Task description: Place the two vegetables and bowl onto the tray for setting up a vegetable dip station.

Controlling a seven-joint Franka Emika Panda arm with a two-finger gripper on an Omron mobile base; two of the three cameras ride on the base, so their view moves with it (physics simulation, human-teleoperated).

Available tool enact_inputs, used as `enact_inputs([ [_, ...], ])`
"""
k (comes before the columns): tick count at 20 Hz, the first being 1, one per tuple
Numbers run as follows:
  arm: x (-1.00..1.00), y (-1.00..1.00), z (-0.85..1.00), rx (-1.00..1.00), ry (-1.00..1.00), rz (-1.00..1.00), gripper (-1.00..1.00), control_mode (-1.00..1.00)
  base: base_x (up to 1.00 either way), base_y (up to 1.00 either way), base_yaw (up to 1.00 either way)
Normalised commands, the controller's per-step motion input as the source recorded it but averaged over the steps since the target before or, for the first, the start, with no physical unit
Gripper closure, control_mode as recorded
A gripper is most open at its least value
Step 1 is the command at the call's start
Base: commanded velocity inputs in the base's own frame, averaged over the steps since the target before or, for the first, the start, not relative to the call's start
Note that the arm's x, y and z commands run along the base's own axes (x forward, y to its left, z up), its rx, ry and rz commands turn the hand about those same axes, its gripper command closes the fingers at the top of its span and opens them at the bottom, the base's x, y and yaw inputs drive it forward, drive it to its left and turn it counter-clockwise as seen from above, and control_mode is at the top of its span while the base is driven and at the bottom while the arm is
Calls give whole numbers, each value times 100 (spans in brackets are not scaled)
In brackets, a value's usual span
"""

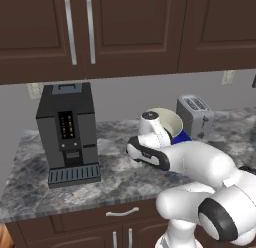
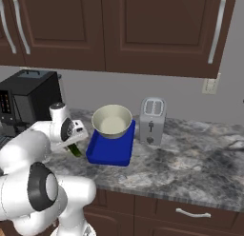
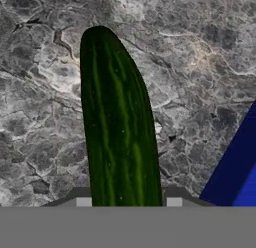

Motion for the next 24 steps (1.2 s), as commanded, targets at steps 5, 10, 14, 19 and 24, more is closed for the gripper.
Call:
enact_inputs([
  [5, -22, -41, 11, 0, -11, 28, 100, -100, 0, 0, 0],
  [10, -15, -43, 12, 0, -13, 30, 100, -100, 0, 0, 0],
  [14, -6, -42, 12, 0, -18, 33, 100, -100, 0, 0, 0],
  [19, -1, -41, 11, 0, -11, 28, 100, -100, 0, 0, 0],
  [24, -9, -38, 1, 0, -3, 26, 100, -100, 0, 0, 0],
])
